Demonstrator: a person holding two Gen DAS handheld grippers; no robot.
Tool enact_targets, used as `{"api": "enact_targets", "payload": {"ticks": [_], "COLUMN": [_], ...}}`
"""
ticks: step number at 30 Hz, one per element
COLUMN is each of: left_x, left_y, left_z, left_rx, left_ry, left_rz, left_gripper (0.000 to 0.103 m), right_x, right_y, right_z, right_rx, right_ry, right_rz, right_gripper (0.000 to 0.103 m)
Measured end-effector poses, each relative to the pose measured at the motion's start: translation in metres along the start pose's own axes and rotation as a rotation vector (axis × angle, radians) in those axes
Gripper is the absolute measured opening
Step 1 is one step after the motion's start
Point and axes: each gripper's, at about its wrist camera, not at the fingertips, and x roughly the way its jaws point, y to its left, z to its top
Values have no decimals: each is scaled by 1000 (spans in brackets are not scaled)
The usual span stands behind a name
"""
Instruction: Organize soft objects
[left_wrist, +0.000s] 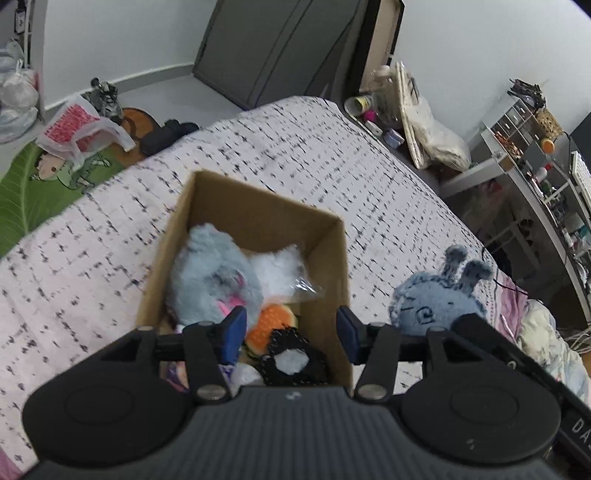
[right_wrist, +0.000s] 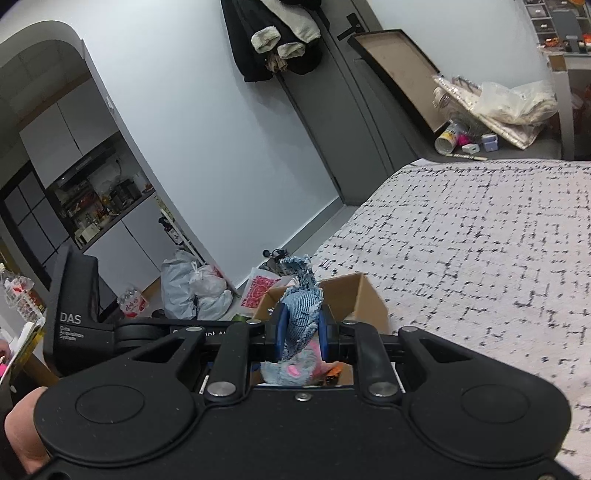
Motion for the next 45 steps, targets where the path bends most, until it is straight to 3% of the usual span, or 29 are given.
{"api": "enact_targets", "payload": {"ticks": [7,9,12,15,17,27,37,40,45], "left_x": [-17,-22,-29,-33,-36,-47,-79,-88,-101], "left_y": [9,12,19,23,25,9,-13,-20,-35], "left_z": [4,5,5,7,7,3,-5,-9,-17], "left_rx": [8,13,6,0,6,68,131,151,179], "left_ry": [-34,-49,-66,-60,-64,-73,-129,-138,-145], "left_rz": [41,50,59,61,59,65,72,79,87], "left_gripper": [54,62,64,64,65,72,89,96,100], "right_x": [15,19,27,36,40,-3,-37,-52,-81], "right_y": [7,7,12,13,12,23,21,18,14], "right_z": [-5,-7,-10,-13,-15,-5,7,8,9], "right_rx": [11,20,9,22,47,-5,-30,-17,10], "right_ry": [22,26,36,56,91,59,19,-10,-51], "right_rz": [-21,-16,-29,-19,-13,-46,-133,-150,-179], "right_gripper": [18,19,19,29,55,60,87,100,103]}}
